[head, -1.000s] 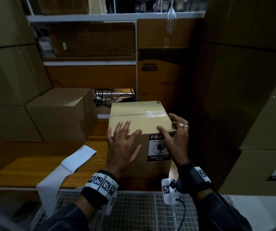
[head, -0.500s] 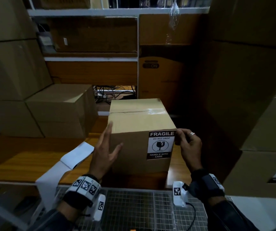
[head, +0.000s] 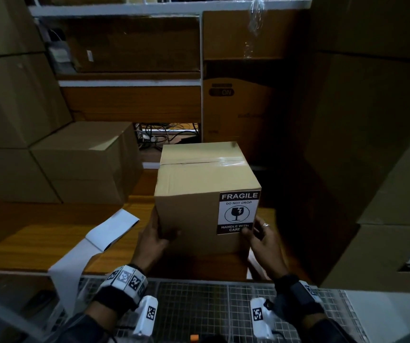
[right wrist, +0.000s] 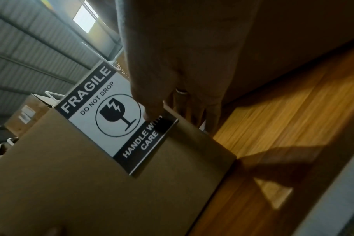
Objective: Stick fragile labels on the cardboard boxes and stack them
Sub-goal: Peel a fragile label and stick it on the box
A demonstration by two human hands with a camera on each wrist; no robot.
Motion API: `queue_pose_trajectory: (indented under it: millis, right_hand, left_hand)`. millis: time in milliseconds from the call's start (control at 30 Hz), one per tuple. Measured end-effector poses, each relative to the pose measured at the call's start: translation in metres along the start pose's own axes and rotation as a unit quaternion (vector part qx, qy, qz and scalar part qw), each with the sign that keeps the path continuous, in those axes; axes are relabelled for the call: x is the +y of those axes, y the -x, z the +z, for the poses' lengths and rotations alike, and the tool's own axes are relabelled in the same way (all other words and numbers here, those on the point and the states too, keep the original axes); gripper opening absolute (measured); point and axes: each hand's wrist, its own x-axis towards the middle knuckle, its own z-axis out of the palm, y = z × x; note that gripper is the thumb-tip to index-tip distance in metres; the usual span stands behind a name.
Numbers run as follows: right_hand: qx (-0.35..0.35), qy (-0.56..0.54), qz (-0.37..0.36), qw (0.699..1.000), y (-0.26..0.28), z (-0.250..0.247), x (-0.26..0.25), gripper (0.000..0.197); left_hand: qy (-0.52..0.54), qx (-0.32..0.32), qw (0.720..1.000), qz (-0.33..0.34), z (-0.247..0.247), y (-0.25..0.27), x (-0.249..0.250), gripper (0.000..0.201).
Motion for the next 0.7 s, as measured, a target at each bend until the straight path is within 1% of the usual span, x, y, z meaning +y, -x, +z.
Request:
queue_pose_trajectory:
  millis: [100,233,267,333,367,400,533,633,700]
  right_hand:
    - [0.039,0.006,0.019,0.999,-0.005,0.002,0.003,0.051]
    - [0.091,-0.006,0.029,0.995,-0.021,-0.005,0.001,0.045]
    - [0.106,-0.004,0.038,0.994,-0.025,-0.006,-0.002,0.049]
    - [0.136,0.014,0.054,0.989,-0.040,-0.010,0.001,0.078]
    - [0.150,0.011,0.061,0.987,-0.048,-0.012,0.002,0.088]
    - [0.166,0.001,0.069,0.984,-0.056,-0.011,-0.001,0.091]
    - [0.249,-0.039,0.103,0.962,-0.092,-0.010,-0.008,0.079]
    - [0.311,-0.043,0.143,0.939,-0.120,-0.012,-0.009,0.073]
    - [0.337,-0.029,0.168,0.926,-0.136,-0.013,-0.009,0.069]
  left_hand:
    - [0.018,-0.008,1.000,0.006,0.007,-0.015,-0.005,0.090]
    - [0.027,-0.043,0.999,-0.001,0.024,-0.049,-0.006,0.091]
    - [0.029,-0.053,0.998,0.002,0.030,-0.059,-0.005,0.092]
    - [0.034,-0.071,0.997,0.016,0.040,-0.079,-0.001,0.098]
    - [0.036,-0.082,0.996,0.027,0.045,-0.089,0.001,0.101]
    - [0.034,-0.091,0.994,0.040,0.049,-0.098,0.002,0.102]
    - [0.021,-0.117,0.989,0.086,0.068,-0.136,0.002,0.102]
    - [0.014,-0.135,0.987,0.090,0.082,-0.160,0.006,0.104]
    - [0.016,-0.145,0.985,0.093,0.091,-0.173,0.009,0.104]
